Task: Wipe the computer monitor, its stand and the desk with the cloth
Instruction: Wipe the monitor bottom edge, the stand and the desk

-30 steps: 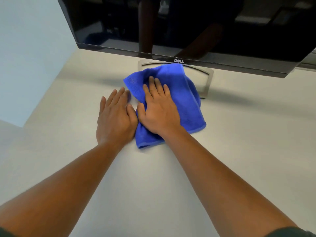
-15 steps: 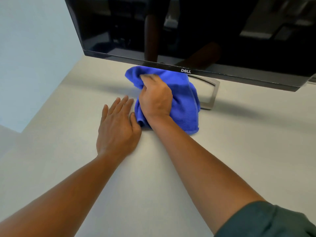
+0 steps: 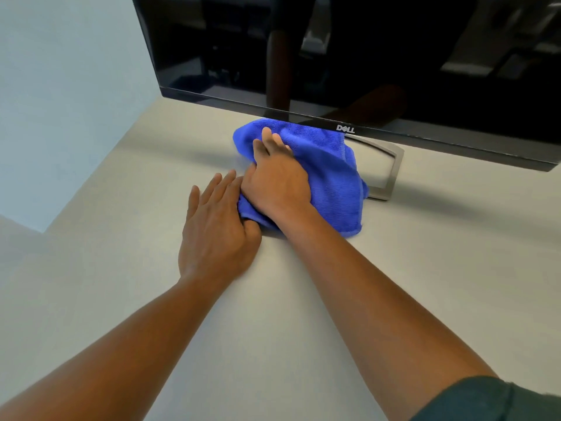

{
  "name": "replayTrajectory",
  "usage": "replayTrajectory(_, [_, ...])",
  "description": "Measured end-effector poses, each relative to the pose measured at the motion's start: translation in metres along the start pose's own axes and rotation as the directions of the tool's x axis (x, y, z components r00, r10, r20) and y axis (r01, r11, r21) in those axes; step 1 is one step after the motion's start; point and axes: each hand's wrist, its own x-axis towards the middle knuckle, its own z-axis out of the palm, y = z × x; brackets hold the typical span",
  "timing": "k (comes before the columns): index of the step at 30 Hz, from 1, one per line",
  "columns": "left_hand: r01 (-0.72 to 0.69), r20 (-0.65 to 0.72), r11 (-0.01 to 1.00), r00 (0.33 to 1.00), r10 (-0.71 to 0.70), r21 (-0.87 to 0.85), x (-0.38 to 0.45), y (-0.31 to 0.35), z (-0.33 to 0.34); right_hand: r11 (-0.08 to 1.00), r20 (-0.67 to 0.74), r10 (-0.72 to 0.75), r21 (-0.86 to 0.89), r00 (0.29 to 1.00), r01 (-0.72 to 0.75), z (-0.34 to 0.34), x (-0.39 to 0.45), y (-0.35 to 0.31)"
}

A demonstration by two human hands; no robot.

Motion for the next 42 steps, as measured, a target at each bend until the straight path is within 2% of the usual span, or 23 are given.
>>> replayTrajectory(5, [0.015, -0.024, 1.000, 1.000, -0.015, -0.010, 0.000, -0.002, 0.003, 1.000, 0.075, 0.029, 0.001, 0.997, -0.029, -0.005, 0.025, -0.005])
replayTrajectory(9, [0.013, -0.002, 1.000, 1.000, -0.013, -0.010, 0.000, -0.001, 0.001, 0.998, 0.044, 0.009, -0.060, 0.999, -0.007, -0.002, 0.010, -0.007])
replayTrajectory(14, [0.018, 0.001, 1.000, 1.000, -0.018, -0.009, -0.001, -0.001, 0.001, 1.000, 0.016, -0.003, -0.020, 1.000, 0.004, 0.002, 0.002, -0.001])
replayTrajectory(19, [0.023, 0.001, 1.000, 1.000, -0.023, -0.016, -0.001, -0.002, 0.001, 0.999, 0.011, 0.049, -0.017, 0.999, -0.049, 0.000, 0.007, -0.006])
replayTrajectory(25, [0.022, -0.004, 1.000, 1.000, -0.022, -0.009, -0.001, -0.001, 0.000, 0.990, -0.083, 0.123, -0.054, 0.989, -0.128, 0.003, -0.022, -0.002])
replayTrajectory(29, [0.024, -0.004, 1.000, 1.000, -0.024, -0.004, 0.000, -0.001, 0.002, 0.993, -0.040, 0.098, -0.064, 0.994, -0.100, 0.000, -0.006, -0.005])
replayTrajectory(34, [0.026, -0.007, 1.000, 1.000, -0.026, 0.008, 0.000, 0.000, 0.001, 0.992, 0.024, 0.078, 0.096, 0.997, -0.080, -0.006, -0.001, 0.001])
replayTrajectory(37, [0.026, 0.002, 0.999, 1.000, -0.026, 0.031, 0.000, -0.001, 0.001, 0.981, -0.043, 0.072, 0.182, 0.996, -0.063, -0.007, -0.015, 0.006])
replayTrajectory(42, [0.034, -0.015, 0.999, 0.999, -0.034, 0.041, 0.000, 0.000, 0.001, 0.956, -0.160, 0.159, 0.271, 0.974, -0.112, -0.012, -0.045, 0.014])
